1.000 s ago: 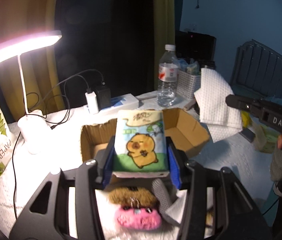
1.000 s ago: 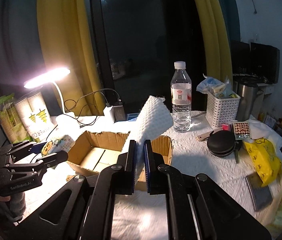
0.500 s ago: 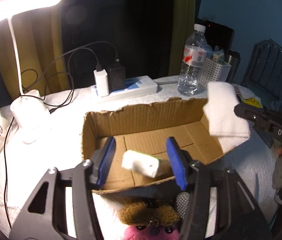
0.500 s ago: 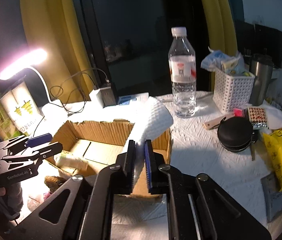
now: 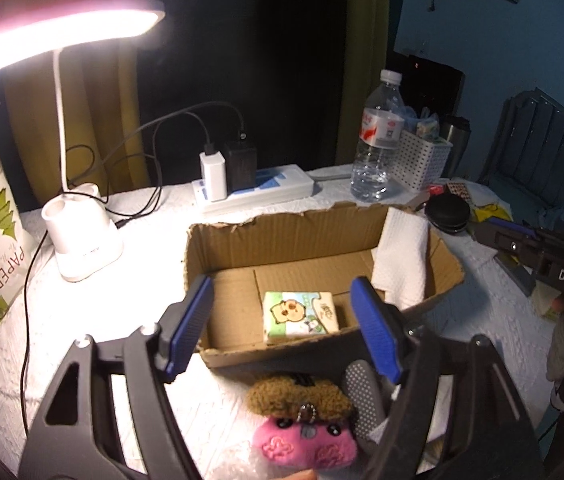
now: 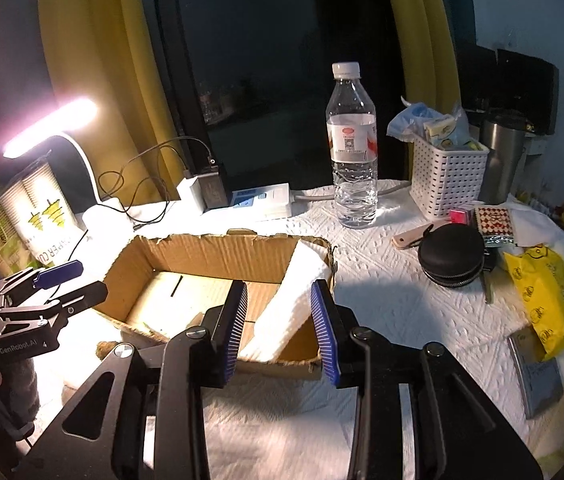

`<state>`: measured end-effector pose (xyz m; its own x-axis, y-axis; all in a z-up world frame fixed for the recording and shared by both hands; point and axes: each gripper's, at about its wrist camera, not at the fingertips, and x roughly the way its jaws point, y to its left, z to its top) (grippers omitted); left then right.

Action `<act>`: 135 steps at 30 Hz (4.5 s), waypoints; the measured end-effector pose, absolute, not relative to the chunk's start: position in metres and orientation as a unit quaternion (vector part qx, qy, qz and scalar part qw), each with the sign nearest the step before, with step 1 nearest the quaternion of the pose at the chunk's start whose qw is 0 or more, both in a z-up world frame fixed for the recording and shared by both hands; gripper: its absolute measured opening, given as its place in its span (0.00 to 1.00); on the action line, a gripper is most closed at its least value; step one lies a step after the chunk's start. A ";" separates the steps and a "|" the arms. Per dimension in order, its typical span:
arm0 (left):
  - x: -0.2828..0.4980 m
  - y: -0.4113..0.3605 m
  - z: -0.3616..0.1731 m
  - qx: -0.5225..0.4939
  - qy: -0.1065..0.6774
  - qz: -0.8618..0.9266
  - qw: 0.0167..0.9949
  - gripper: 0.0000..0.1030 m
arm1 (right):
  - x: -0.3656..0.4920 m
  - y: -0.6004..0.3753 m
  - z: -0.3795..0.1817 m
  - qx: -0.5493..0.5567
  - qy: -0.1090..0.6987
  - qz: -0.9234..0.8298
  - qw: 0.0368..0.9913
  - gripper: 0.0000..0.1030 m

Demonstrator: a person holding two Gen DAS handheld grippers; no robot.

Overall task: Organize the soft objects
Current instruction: 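Move the left tool to the bubble wrap while the right tool reaches another white towel, then grasp the bubble-wrap bundle with the left tool while the right tool grasps the rolled towel, then carry the bubble wrap and towel into the cardboard box and open both tools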

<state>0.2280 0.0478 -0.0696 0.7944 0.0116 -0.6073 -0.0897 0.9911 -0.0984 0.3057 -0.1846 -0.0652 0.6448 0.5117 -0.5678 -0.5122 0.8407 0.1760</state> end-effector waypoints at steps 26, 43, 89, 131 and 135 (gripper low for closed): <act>0.141 0.022 -0.082 -0.064 0.311 0.005 0.948 0.71 | 0.212 -0.213 -0.082 -0.005 0.321 0.264 0.910 0.61; 0.127 0.036 -0.129 -0.074 0.351 0.020 0.933 0.71 | 0.214 -0.193 -0.132 -0.007 0.377 0.271 0.886 0.62; 0.137 0.030 -0.097 -0.038 0.332 -0.003 0.943 0.50 | 0.210 -0.220 -0.088 0.048 0.316 0.299 0.899 0.11; 0.271 0.071 -0.103 -0.053 0.342 -0.010 0.938 0.51 | 0.326 -0.172 -0.059 0.033 0.289 0.328 0.899 0.11; 0.278 0.071 -0.112 -0.060 0.359 -0.015 0.931 0.52 | 0.339 -0.159 -0.074 0.025 0.311 0.325 0.893 0.11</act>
<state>0.2784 0.0713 -0.1120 0.7417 -0.0707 -0.6670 -0.0159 0.9923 -0.1229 0.3390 -0.1591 -0.0737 0.5955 0.5955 -0.5392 -0.5638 0.7880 0.2475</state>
